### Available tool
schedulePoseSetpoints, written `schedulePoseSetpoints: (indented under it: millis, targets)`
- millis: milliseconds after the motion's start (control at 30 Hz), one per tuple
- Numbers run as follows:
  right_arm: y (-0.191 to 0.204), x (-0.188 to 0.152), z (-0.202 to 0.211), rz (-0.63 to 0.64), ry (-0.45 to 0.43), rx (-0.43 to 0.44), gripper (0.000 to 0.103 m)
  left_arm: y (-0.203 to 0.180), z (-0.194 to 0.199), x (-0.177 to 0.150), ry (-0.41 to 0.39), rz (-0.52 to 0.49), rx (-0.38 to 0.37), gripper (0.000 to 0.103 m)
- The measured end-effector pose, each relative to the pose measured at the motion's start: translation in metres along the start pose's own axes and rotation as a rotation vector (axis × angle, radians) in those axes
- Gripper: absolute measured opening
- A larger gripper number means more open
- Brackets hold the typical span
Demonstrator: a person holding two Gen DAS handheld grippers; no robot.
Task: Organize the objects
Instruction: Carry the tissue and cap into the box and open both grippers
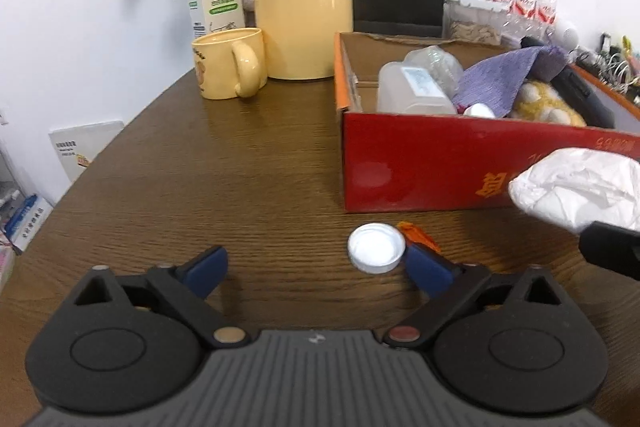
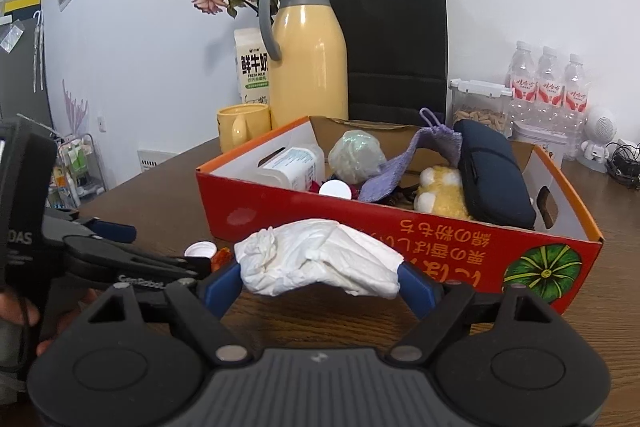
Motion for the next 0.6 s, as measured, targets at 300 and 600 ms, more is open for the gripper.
schedulePoseSetpoints:
  millis: [300,600]
  targets:
    - [0.000,0.001,0.004,0.003,-0.013,0.005,0.084,-0.013,0.007,0.006,-0.045,0.031,-0.100,0.029]
    - [-0.001,0.004,0.007,0.006,-0.026,-0.004,0.084,-0.011,0.029,0.025,-0.156,0.063,-0.063,0.029]
Point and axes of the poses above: each gripper's, at about its wrist camera, not at the fingertips, and z roughly against the way its jaws point, y to its left, x to its top, the point moved 9 cm from there along -z, roughly the way its jaws point, and after that the axes turned 11 degrees about -y, right-handed, at the moved point
